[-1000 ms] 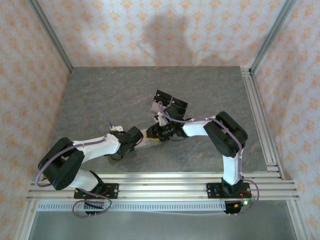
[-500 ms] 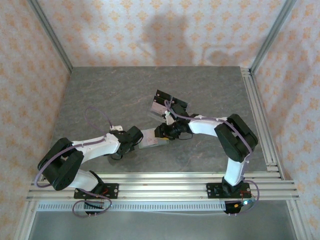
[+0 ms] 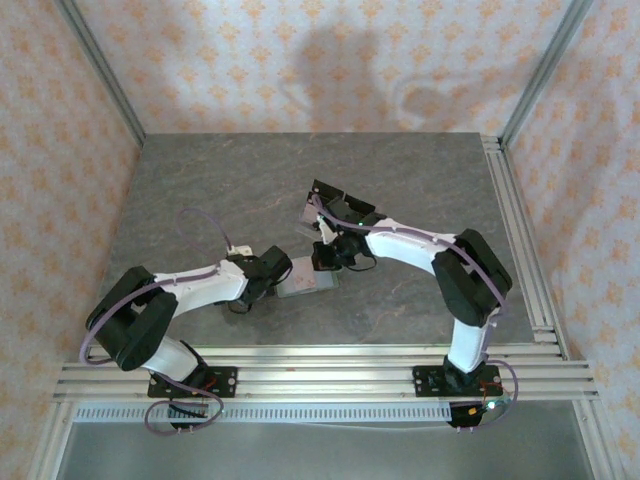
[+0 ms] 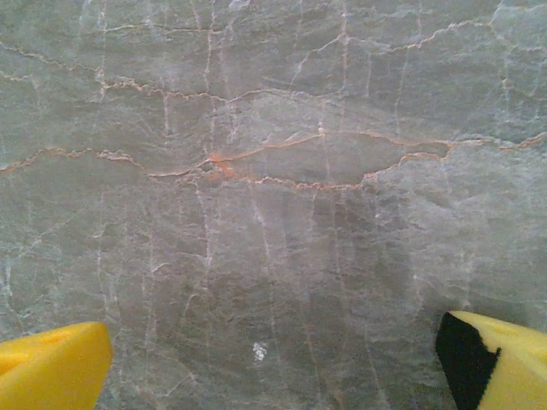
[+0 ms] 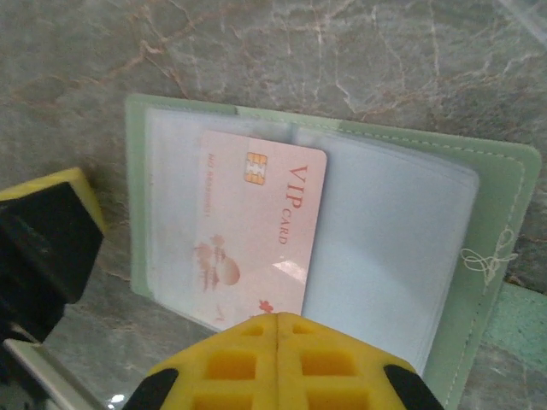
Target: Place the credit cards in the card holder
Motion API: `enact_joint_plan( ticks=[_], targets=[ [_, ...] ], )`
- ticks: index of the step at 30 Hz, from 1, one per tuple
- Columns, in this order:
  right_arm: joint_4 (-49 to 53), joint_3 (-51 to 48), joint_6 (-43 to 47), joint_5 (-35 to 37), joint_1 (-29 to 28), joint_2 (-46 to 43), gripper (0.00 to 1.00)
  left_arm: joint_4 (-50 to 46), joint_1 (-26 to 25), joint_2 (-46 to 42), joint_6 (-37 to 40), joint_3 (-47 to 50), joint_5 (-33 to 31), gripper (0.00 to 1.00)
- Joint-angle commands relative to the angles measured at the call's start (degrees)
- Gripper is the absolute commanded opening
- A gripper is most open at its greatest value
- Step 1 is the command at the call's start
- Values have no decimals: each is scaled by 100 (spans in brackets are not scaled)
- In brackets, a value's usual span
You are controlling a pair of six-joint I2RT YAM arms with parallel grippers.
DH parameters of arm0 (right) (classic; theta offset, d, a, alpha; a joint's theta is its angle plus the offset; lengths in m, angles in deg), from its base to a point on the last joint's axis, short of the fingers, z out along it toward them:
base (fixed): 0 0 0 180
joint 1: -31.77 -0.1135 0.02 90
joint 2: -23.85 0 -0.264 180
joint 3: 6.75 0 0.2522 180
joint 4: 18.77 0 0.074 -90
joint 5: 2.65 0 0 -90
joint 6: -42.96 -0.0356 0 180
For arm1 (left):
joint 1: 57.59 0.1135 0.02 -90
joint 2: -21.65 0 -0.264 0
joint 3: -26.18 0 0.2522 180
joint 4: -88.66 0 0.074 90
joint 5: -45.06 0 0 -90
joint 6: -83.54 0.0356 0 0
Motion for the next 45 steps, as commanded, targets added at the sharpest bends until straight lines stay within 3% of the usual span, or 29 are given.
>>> enact_joint_plan(
  ticks=[1, 39, 45],
  targets=[
    [379, 206, 172, 345, -45, 187, 1, 94, 61, 109, 51, -118, -12, 100],
    [55, 994, -146, -277, -441, 1033, 1, 430, 56, 343, 8, 42, 131, 100],
    [191, 932, -67, 215, -424, 681, 1, 372, 56, 271, -2, 12, 110, 100]
  ],
)
